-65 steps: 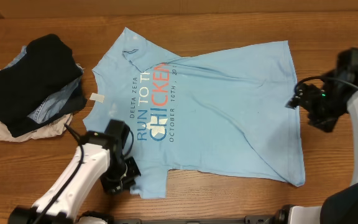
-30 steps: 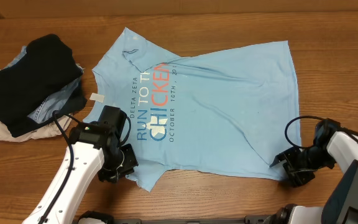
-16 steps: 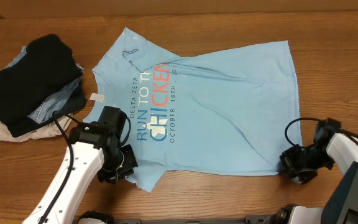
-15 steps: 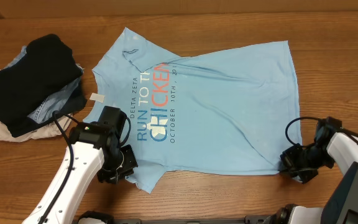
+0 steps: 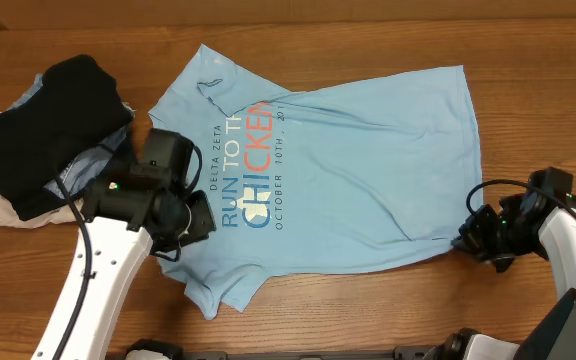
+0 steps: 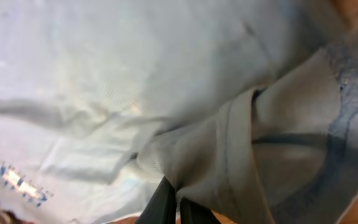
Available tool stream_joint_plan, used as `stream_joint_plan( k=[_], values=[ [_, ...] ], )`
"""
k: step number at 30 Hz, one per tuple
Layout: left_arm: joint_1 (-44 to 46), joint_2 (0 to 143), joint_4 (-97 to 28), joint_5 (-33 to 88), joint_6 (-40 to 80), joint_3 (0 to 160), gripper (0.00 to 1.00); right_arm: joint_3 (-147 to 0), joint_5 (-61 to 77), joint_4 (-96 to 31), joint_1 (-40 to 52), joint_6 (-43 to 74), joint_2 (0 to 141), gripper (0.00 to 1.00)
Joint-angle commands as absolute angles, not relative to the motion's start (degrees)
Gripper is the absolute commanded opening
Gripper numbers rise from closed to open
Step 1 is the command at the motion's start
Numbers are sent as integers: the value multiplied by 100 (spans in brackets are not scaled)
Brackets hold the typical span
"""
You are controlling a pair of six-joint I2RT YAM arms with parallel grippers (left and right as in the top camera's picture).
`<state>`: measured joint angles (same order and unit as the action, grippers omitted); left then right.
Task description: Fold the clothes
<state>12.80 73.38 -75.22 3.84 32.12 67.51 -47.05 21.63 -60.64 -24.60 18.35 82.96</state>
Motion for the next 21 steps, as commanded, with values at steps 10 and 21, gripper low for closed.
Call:
stream_joint_plan(
  k=[10, 21],
  values=[
    [3127, 7422, -6661, 1789, 3728, 5118, 55, -4838, 2495, -6228, -2445, 1629, 8206, 20],
    [4198, 8322, -5883, 189, 4805, 4423, 66, -4838, 2495, -6252, -2445, 1627, 8206, 33]
  ],
)
